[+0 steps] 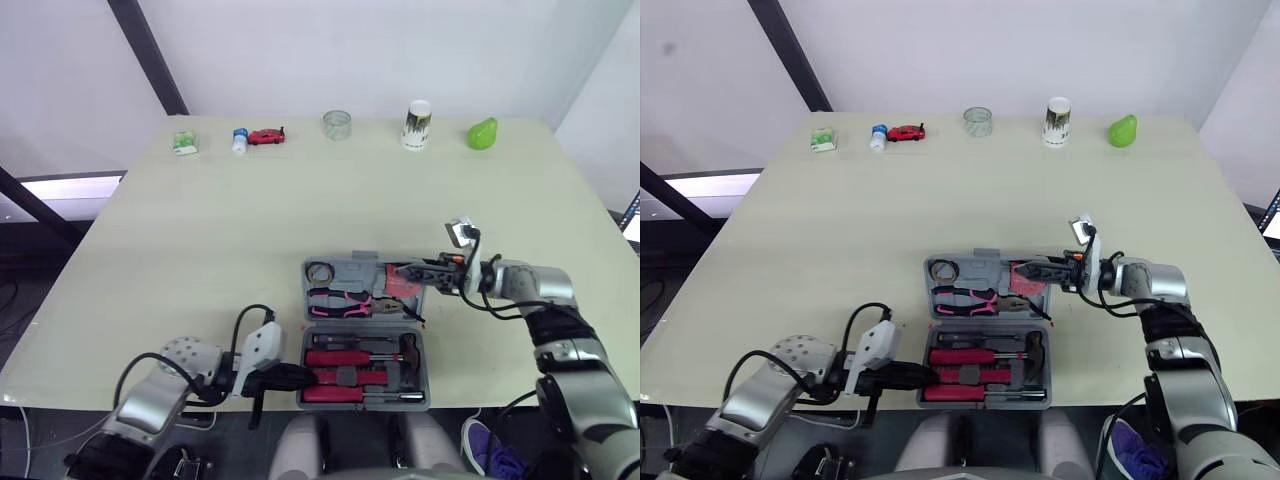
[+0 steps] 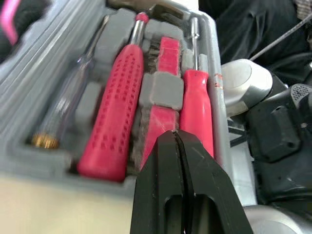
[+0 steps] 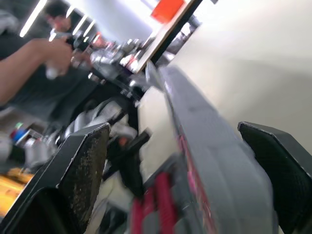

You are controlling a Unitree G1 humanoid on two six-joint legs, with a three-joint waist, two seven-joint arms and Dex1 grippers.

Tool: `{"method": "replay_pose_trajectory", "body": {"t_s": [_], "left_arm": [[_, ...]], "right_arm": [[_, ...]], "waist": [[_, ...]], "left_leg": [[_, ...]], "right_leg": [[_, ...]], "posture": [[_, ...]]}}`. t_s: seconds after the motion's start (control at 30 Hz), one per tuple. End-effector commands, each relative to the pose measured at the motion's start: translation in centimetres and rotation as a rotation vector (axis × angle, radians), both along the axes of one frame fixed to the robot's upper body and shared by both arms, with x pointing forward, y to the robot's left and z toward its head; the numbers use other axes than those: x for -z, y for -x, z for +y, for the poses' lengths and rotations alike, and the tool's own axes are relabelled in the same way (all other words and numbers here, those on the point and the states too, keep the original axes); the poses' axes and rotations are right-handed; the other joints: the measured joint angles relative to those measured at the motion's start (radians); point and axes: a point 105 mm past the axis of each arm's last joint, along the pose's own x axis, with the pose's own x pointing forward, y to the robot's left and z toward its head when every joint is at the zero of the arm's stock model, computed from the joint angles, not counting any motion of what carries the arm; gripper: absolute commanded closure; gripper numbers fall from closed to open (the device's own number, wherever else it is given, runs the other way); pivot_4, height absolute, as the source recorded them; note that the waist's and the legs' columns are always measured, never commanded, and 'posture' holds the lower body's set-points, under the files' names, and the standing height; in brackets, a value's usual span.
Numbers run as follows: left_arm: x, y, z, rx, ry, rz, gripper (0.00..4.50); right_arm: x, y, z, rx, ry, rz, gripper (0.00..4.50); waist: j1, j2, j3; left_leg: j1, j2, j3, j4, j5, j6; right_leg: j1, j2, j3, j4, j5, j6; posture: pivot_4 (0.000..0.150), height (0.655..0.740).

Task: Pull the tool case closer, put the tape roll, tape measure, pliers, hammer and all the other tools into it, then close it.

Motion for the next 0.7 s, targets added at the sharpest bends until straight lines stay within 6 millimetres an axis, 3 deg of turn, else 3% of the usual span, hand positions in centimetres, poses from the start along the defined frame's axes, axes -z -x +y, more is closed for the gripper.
{"method": "replay_pose_trajectory", "body": {"t_s": [0.03, 0.2, 0.27, 0.37, 0.43, 0.47, 0.5, 0.6, 0.7], "left_arm": [[-2.1, 0.1, 1.2, -0.026, 0.009, -0.024, 4.50], [-4.0, 0.6, 4.9, -0.131, -0.007, -0.010, 4.50], [-4.2, 0.5, 5.9, -0.156, -0.023, -0.026, 4.50], [-5.1, -0.7, 7.2, -0.248, 0.007, -0.078, 4.50], [-5.7, -1.7, 7.7, -0.310, 0.041, -0.124, 3.96], [-6.0, -2.1, 7.8, -0.338, 0.059, -0.144, 3.94], [-6.3, -2.3, 7.9, -0.355, 0.072, -0.157, 3.39], [-7.0, -3.2, 8.4, -0.428, 0.086, -0.227, 2.28], [-7.7, -3.5, 9.2, -0.505, 0.104, -0.240, 0.76]], "right_arm": [[-2.1, 2.7, 0.6, -0.099, -0.047, -0.046, 0.10], [-1.8, 7.1, -0.5, -0.113, 0.023, -0.075, 0.10], [-1.3, 7.9, -1.0, -0.083, 0.072, -0.109, 0.10], [-0.3, 8.1, -2.6, 0.064, 0.171, -0.257, 0.10], [0.0, 8.0, -3.8, 0.161, 0.229, -0.348, 0.00], [0.2, 8.0, -4.5, 0.199, 0.260, -0.381, 0.00], [0.3, 8.0, -4.9, 0.223, 0.280, -0.403, 0.00], [0.6, 7.6, -7.0, 0.364, 0.376, -0.551, 0.00], [0.7, 7.5, -9.7, 0.496, 0.431, -0.635, 0.00]], "waist": [[0.000, 0.000, 0.000], [0.002, 0.000, 0.001], [0.005, 0.000, 0.001], [0.010, -0.001, 0.001], [0.015, -0.002, 0.001], [0.019, -0.002, 0.001], [0.021, -0.002, 0.001], [0.023, -0.004, 0.001], [0.023, -0.005, 0.001]], "left_leg": [[0.000, 0.000, 0.000, 0.000, 0.000, 0.000], [-0.001, 0.000, 0.000, -0.001, 0.000, 0.000], [-0.001, 0.000, 0.000, -0.002, 0.000, 0.000], [0.000, -0.001, 0.000, -0.002, 0.000, 0.000], [0.000, -0.002, 0.001, -0.002, 0.000, 0.000], [0.000, -0.002, 0.001, -0.002, 0.000, 0.000], [0.000, -0.002, 0.001, -0.002, 0.000, 0.000], [0.000, -0.002, 0.001, -0.002, 0.000, 0.000], [0.000, -0.001, 0.001, -0.002, 0.000, 0.000]], "right_leg": [[0.000, 0.000, 0.000, 0.000, 0.000, 0.000], [-0.001, 0.000, 0.000, 0.000, 0.000, -0.001], [-0.001, -0.002, -0.001, -0.001, -0.001, -0.001], [-0.001, -0.002, 0.000, -0.002, -0.001, 0.000], [-0.001, -0.002, 0.000, -0.002, -0.001, 0.000], [-0.001, -0.001, 0.000, -0.002, -0.001, 0.000], [-0.001, -0.001, 0.000, -0.002, -0.001, 0.000], [-0.001, -0.001, 0.000, -0.002, -0.001, 0.000], [-0.001, 0.000, 0.001, -0.001, -0.001, 0.000]], "posture": [[0.150, 0.7400], [0.150, 0.7400], [0.150, 0.7400], [0.150, 0.7400], [0.150, 0.7400], [0.150, 0.7400], [0.150, 0.7400], [0.150, 0.7400], [0.150, 0.7400]]}}
